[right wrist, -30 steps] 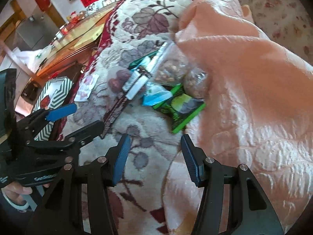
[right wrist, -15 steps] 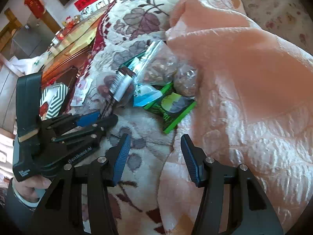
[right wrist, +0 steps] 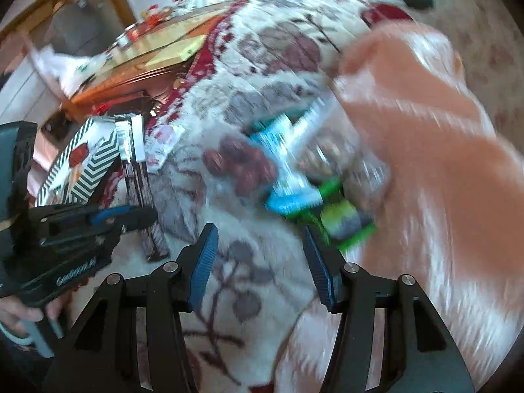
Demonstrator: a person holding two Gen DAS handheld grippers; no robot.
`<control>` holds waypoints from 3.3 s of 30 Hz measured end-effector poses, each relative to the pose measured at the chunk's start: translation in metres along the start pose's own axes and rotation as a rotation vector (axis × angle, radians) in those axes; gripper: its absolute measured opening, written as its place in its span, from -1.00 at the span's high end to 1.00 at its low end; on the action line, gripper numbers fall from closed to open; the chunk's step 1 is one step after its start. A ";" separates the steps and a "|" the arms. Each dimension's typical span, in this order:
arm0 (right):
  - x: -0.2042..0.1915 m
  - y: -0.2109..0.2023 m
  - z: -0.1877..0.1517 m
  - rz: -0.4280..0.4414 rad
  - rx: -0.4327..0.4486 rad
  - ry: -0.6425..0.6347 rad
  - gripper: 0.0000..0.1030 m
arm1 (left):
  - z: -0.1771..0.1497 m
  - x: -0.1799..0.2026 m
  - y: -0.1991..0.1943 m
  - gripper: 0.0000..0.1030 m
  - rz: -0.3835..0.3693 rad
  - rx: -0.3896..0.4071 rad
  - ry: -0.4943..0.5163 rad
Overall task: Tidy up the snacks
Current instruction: 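Grasp the dark wafer stick with the left tool while the right tool grasps the red-date bag, then carry wafer stick and date bag over the box and open both tools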
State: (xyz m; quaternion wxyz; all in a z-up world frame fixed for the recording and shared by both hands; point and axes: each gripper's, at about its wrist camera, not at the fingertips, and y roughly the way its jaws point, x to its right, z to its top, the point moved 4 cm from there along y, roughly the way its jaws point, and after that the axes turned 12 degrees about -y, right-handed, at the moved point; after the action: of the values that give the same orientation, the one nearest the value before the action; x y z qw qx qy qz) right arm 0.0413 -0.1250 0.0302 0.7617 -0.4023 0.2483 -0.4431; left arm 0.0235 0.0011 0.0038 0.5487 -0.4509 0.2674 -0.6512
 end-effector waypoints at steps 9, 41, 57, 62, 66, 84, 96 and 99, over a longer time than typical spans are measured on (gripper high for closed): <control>-0.030 0.039 0.038 -0.085 -0.072 -0.416 -0.33 | 0.004 -0.008 0.007 0.83 -0.020 -0.033 -0.039; -0.003 0.018 -0.014 0.168 -0.031 0.066 0.52 | 0.011 -0.008 -0.003 0.81 0.055 -0.013 -0.050; -0.076 0.004 0.007 0.279 0.010 -0.006 0.52 | 0.001 -0.068 -0.067 0.81 0.220 0.112 -0.070; -0.103 0.007 0.023 0.316 0.011 -0.040 0.52 | 0.003 -0.098 -0.078 0.81 0.267 0.129 -0.104; -0.128 0.011 0.035 0.331 0.000 -0.092 0.52 | 0.002 -0.125 -0.083 0.81 0.304 0.134 -0.138; -0.228 0.050 0.103 0.401 -0.037 -0.241 0.52 | -0.011 -0.232 -0.091 0.81 0.373 0.114 -0.387; -0.265 0.103 0.128 0.404 -0.122 -0.270 0.52 | -0.013 -0.249 -0.081 0.81 0.393 0.096 -0.406; -0.265 0.114 0.125 0.387 -0.147 -0.256 0.52 | -0.014 -0.251 -0.076 0.81 0.395 0.087 -0.410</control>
State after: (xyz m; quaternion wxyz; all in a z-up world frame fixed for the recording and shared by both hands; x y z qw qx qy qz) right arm 0.0589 0.1882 0.0099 0.8263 -0.4545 0.2538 -0.2150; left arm -0.0268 0.2583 -0.0122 0.7264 -0.4883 0.2053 -0.4378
